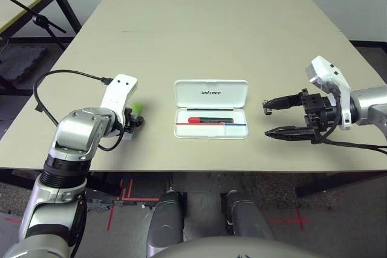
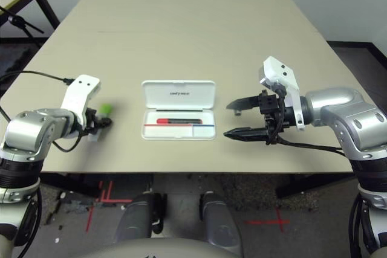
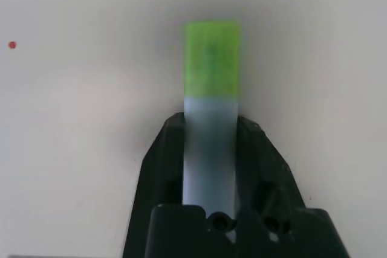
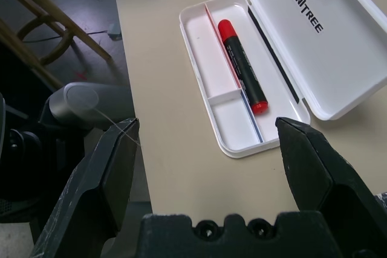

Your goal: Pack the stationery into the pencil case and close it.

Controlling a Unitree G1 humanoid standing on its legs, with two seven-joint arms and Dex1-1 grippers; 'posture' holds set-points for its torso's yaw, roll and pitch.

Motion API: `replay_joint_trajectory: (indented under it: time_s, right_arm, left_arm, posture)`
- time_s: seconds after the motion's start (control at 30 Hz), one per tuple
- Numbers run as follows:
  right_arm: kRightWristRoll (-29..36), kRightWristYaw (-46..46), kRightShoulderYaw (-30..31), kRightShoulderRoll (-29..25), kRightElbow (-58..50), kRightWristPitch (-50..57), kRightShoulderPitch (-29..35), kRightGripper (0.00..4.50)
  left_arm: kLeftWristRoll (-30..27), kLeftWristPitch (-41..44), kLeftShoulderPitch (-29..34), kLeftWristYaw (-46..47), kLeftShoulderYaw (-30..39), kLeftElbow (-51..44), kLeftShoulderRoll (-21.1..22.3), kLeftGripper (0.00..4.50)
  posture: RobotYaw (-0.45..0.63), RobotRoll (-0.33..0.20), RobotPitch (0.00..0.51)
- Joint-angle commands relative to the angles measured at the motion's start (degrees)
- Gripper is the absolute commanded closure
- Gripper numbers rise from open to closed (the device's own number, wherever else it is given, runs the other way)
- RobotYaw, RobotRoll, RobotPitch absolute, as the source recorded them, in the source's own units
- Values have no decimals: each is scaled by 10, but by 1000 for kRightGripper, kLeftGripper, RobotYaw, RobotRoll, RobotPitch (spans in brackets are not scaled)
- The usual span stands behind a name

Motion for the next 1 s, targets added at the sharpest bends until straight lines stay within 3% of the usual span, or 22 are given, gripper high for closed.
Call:
replay_joint_trajectory:
  time_s: [0.03,0.17,0.37,0.57,0.73,1.0]
  right_arm:
    - [-7,-3,9,2,0,-7,1,0]
    - [-10,-1,10,3,1,-8,0,0]
    - [-15,3,13,3,9,-11,-5,0]
    - [-17,0,13,3,9,-12,-3,0]
    - [-20,2,16,0,13,-11,-4,0]
    - [-27,2,21,-2,23,-17,-8,0]
  left_arm:
    - [-3,-1,11,-2,-16,3,22,3415]
    - [-9,-61,22,-36,-32,1,71,3415]
    - [-9,-335,79,-208,-65,-18,188,3415]
    - [2,-486,98,-314,-71,-32,226,3415]
    - [60,-530,40,-345,-136,-30,207,3415]
    - [132,-526,-95,-391,-259,7,93,3415]
  posture:
    - [-54,0,106]
    - [-53,0,107]
    - [-53,0,107]
    - [-50,0,112]
    - [-50,0,111]
    - [-63,0,109]
